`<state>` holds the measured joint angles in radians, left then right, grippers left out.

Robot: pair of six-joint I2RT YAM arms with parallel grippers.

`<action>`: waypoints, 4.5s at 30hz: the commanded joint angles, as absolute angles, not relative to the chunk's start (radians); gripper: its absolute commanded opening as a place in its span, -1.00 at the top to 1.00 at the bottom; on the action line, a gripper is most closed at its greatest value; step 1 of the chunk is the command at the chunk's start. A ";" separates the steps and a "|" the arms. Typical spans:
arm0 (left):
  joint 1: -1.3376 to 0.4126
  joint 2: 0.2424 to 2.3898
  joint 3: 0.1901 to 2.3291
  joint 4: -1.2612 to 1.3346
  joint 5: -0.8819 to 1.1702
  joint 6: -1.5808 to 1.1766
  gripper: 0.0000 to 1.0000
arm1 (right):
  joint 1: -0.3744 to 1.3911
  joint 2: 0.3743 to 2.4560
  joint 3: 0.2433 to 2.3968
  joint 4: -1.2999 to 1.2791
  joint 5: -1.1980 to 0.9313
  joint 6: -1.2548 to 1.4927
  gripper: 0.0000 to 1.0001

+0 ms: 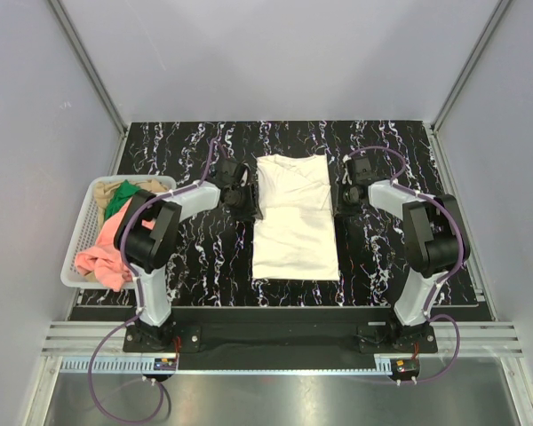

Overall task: Fold and stack the t-shirts
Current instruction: Fold the tshirt

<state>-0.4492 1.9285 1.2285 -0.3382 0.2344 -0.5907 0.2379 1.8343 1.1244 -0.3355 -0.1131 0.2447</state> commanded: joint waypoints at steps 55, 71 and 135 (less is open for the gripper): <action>-0.719 1.404 0.571 -0.163 0.210 -0.916 0.71 | 0.425 1.192 0.512 -0.476 -0.120 1.017 0.91; -0.747 1.272 0.577 -0.276 0.095 -0.922 0.09 | 0.434 1.085 0.483 -0.482 -0.120 0.983 1.00; -0.334 2.101 1.995 -0.561 0.213 -0.609 1.00 | 0.143 1.951 1.782 -0.630 -0.206 0.439 0.98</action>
<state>-0.3607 2.0377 1.8915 -0.5957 0.1764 -0.6491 0.1650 1.8858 1.7008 -0.6361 -0.1879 0.4755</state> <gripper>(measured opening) 0.024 0.020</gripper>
